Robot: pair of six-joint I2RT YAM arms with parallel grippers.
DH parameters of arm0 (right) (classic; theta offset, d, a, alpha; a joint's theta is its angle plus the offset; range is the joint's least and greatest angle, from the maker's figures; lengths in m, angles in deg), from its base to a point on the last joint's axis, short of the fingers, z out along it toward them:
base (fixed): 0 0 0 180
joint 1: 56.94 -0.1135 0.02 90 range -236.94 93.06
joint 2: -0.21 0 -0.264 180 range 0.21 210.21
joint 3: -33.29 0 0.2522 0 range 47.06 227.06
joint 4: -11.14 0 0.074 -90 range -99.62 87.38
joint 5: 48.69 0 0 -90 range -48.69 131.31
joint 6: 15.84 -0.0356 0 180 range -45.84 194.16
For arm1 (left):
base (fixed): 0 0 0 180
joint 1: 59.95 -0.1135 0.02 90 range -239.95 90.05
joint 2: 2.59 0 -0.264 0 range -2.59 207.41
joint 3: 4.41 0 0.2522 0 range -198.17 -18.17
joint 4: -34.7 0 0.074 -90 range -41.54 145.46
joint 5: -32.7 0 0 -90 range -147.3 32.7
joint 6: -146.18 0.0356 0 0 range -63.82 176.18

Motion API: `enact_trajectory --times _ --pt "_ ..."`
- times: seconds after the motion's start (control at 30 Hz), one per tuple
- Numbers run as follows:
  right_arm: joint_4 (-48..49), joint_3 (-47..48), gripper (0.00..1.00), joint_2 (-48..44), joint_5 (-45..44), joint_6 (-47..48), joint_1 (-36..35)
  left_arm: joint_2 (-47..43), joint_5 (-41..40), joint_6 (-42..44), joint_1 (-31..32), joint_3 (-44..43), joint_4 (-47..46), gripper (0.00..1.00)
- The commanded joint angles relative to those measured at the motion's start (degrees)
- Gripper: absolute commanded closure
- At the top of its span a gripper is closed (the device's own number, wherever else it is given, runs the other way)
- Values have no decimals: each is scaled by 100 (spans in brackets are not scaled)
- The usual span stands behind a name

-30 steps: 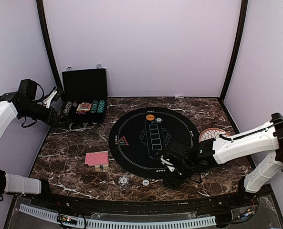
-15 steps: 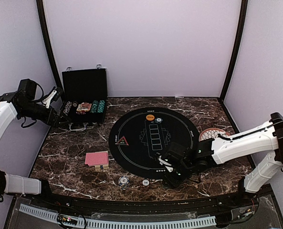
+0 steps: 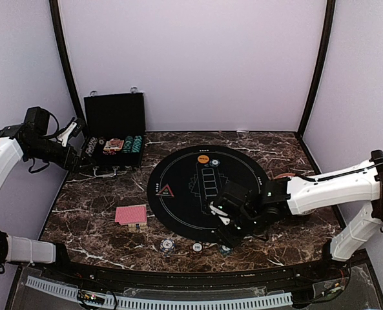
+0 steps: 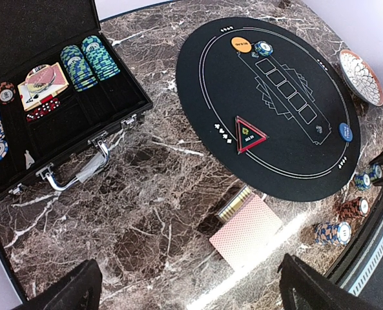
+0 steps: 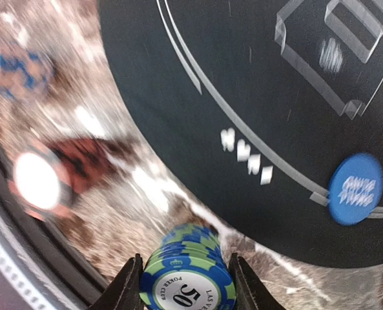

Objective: Distribute texas hold em gaming equipment

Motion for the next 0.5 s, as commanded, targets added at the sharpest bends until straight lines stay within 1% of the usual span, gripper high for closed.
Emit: enact_trajectory --times 0.0,0.13,0.3,0.47 --pt "-105 897 75 152 -305 218 102 -129 37 107 19 -82 120 1" --pt "229 1459 76 717 -183 295 374 -138 65 105 19 -71 104 1" --pt "319 2364 77 1726 -184 686 492 -117 45 111 23 -92 175 1" --pt "515 3058 78 2564 -42 894 699 -221 -53 144 27 7 136 1"
